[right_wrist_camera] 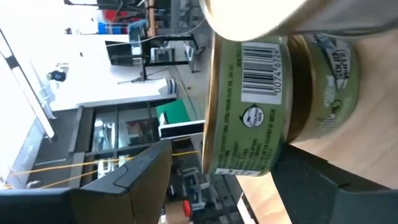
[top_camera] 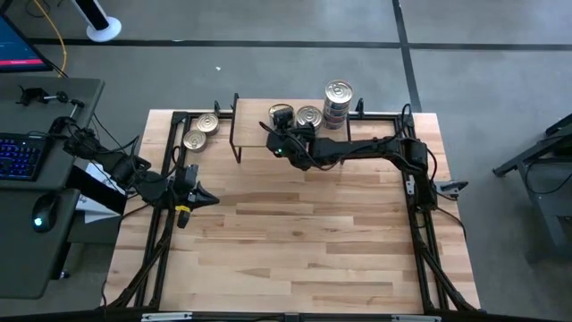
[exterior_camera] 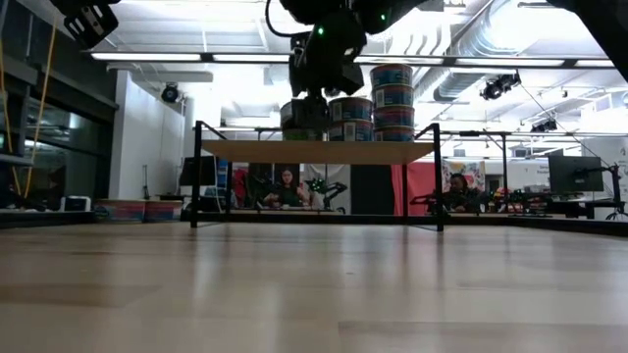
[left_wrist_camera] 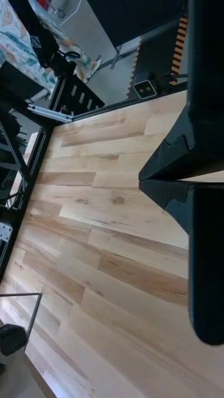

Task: Stack canned seafood by type on shelf
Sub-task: Stack the green tuna can on top of the green tuna can on the shelf

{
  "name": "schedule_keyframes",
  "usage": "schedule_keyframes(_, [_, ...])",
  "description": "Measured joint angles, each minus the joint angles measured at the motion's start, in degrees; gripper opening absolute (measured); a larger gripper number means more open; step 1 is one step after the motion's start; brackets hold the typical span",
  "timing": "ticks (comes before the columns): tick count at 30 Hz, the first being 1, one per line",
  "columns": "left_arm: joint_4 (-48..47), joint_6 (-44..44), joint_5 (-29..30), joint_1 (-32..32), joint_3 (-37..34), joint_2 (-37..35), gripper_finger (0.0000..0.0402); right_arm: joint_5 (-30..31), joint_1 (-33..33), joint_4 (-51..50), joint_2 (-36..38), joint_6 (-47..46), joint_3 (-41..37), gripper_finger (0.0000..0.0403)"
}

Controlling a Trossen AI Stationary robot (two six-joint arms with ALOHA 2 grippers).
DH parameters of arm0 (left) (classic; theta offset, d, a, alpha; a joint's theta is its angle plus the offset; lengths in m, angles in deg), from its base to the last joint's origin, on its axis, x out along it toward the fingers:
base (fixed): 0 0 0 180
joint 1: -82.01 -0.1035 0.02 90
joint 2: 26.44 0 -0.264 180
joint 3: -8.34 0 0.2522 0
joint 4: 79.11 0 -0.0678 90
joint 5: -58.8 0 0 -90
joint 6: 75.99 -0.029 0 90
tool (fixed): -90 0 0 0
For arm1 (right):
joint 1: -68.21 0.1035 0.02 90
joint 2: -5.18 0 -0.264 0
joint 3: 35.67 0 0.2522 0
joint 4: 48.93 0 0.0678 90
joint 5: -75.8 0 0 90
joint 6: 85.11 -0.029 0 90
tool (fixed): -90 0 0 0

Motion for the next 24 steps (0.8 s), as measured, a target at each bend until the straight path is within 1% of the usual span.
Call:
schedule_keyframes(2, [0.0,0.0,0.02,0.0,0.0,0.02,0.0,-1.02,-0.56,-5.53,0.0,-1.68,2.81,0.0254])
schedule_keyframes(5, [0.02,0.02,0.01,0.0,0.0,0.0,0.0,-5.57,-1.91,-14.52,0.0,-2.94,7.39,0.0254])
schedule_keyframes(10, [0.08,0.02,0.01,-0.01,0.0,0.0,0.0,-8.98,-2.62,-23.82,0.0,-3.77,11.11,0.0254])
schedule_keyframes(13, [0.07,0.02,0.02,0.0,0.0,0.0,0.0,-13.03,-2.56,-26.04,0.0,-6.08,11.54,0.0254])
schedule_keyframes(15, [0.09,0.02,0.02,-0.01,0.0,0.0,0.0,-14.42,-2.53,-26.44,0.0,-6.85,11.33,0.0254])
schedule_keyframes(24, [0.09,0.2,0.02,-0.02,0.0,0.0,0.0,-14.37,-2.11,-26.95,0.0,-10.17,11.21,0.0254])
